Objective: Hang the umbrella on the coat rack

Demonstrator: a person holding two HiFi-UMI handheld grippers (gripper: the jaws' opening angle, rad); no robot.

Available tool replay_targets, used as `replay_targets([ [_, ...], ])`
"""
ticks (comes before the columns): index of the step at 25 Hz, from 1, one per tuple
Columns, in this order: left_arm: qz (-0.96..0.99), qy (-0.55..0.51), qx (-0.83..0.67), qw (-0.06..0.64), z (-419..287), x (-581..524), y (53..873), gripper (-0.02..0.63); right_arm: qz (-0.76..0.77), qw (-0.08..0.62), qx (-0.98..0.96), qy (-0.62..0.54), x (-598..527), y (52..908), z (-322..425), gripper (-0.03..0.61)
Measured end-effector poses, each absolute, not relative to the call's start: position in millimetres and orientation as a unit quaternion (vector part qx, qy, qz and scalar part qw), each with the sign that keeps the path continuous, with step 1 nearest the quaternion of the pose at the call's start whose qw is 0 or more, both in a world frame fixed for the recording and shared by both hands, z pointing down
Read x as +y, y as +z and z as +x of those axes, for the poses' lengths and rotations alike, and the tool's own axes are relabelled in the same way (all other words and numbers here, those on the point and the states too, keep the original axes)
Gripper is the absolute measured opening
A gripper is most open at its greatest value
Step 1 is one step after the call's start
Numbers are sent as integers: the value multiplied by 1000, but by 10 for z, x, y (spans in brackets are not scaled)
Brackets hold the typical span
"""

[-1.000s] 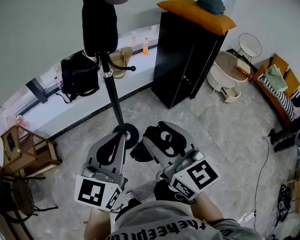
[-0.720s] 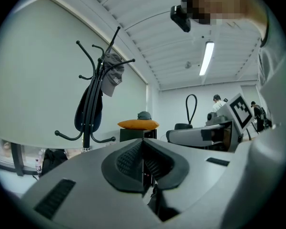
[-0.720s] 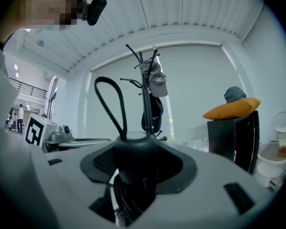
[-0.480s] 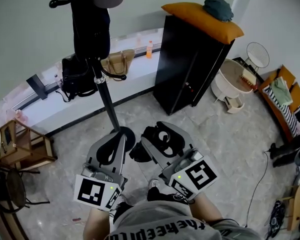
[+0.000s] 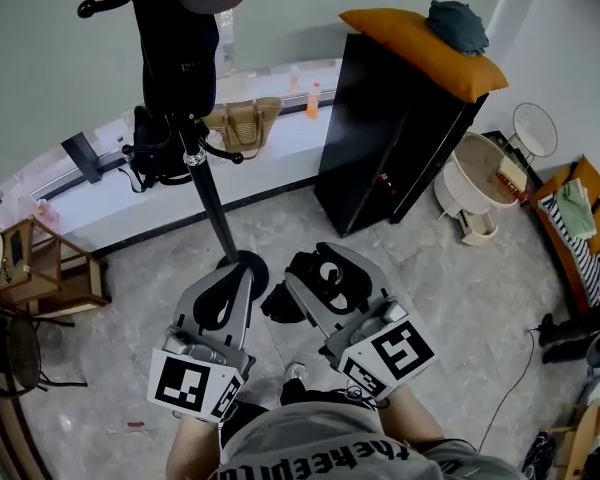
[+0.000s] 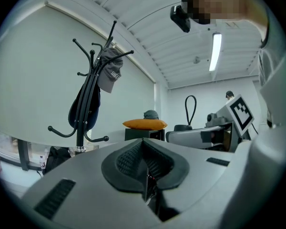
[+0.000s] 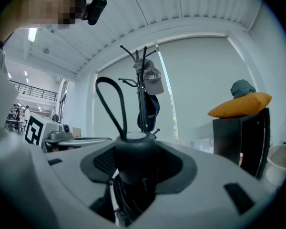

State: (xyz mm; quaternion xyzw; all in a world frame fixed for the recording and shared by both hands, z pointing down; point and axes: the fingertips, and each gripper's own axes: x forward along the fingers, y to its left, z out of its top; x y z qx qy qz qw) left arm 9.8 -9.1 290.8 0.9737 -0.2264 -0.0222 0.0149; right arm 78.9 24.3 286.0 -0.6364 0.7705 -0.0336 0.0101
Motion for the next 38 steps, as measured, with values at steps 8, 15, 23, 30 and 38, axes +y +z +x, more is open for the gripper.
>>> replay_targets([
  [8, 964, -21, -264, 13, 179, -24, 2910, 15, -607, 11, 794, -36, 244, 2899, 901, 219],
  [15, 959, -8, -282, 12, 198, -17, 2936, 15, -593, 18, 804, -44, 212, 2924, 935, 219],
  [23, 960, -1, -278, 12, 223, -125, 2951, 15, -601, 21, 798, -52, 99, 2964, 980, 219],
  [30, 965, -1, -263, 18, 252, -360, 2968, 15, -617, 16, 785, -54, -112, 2968, 1015, 219],
  [38, 970, -4, -242, 22, 210, -710, 2948, 15, -637, 11, 769, -56, -407, 2957, 970, 219],
])
